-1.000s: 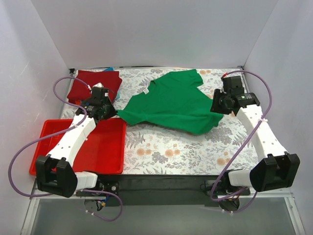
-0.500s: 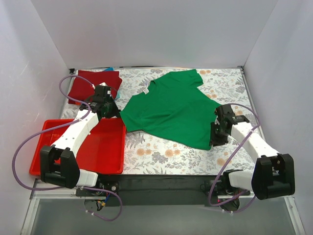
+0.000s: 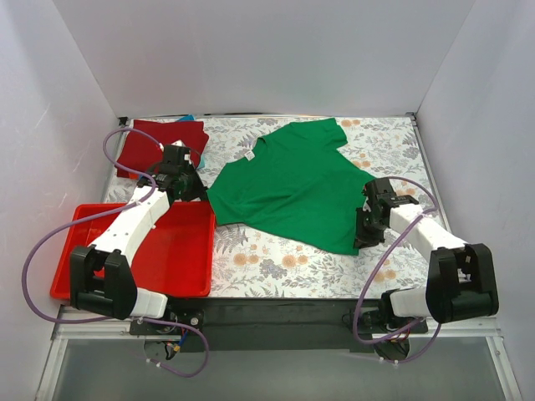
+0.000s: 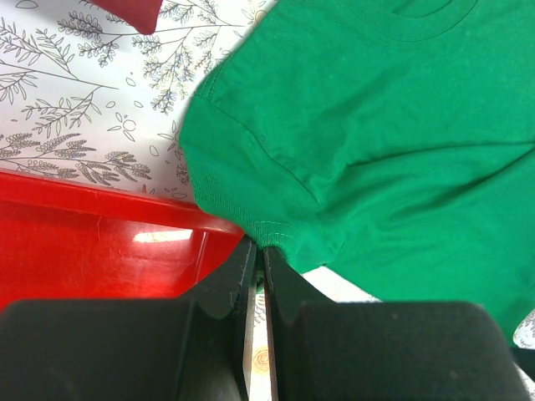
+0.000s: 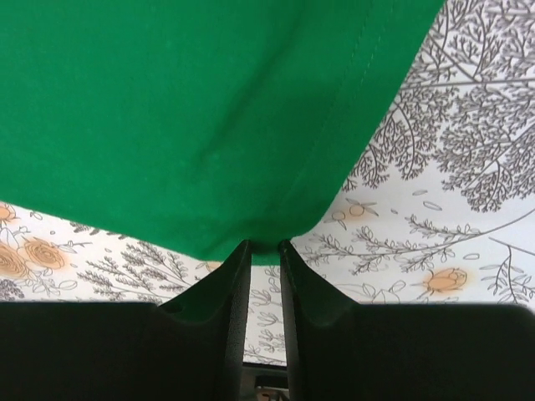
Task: Fold and stack the t-shirts
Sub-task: Flatten the tshirt out
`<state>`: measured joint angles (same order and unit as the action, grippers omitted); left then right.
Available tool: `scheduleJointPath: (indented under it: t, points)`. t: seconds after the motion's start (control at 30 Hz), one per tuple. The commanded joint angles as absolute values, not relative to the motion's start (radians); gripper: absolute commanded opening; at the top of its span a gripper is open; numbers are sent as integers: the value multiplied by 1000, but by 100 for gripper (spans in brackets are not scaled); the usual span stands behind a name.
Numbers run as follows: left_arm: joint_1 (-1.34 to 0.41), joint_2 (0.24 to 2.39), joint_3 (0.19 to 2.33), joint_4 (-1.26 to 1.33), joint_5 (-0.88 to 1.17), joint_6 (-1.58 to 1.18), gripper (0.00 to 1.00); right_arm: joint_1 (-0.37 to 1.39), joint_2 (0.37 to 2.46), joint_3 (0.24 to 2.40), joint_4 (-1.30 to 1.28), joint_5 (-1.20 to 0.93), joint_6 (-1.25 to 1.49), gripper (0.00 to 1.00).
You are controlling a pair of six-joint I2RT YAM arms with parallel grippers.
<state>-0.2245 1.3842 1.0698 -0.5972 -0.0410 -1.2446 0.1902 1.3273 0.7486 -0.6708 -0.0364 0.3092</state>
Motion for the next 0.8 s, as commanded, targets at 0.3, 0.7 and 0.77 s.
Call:
scheduleJointPath:
  t: [0.3, 0.7, 0.77]
  points:
    - [-219, 1368, 1062, -581, -37, -1230, 0, 190, 1474, 798, -519, 37, 316, 25]
    - [-219, 1364, 1065, -587, -44, -1223, 0, 189, 1533, 1048, -595, 84, 296, 31]
    - [-219, 1364, 1058, -586, -49, -1221, 0, 189, 1505, 1048, -609, 84, 296, 34]
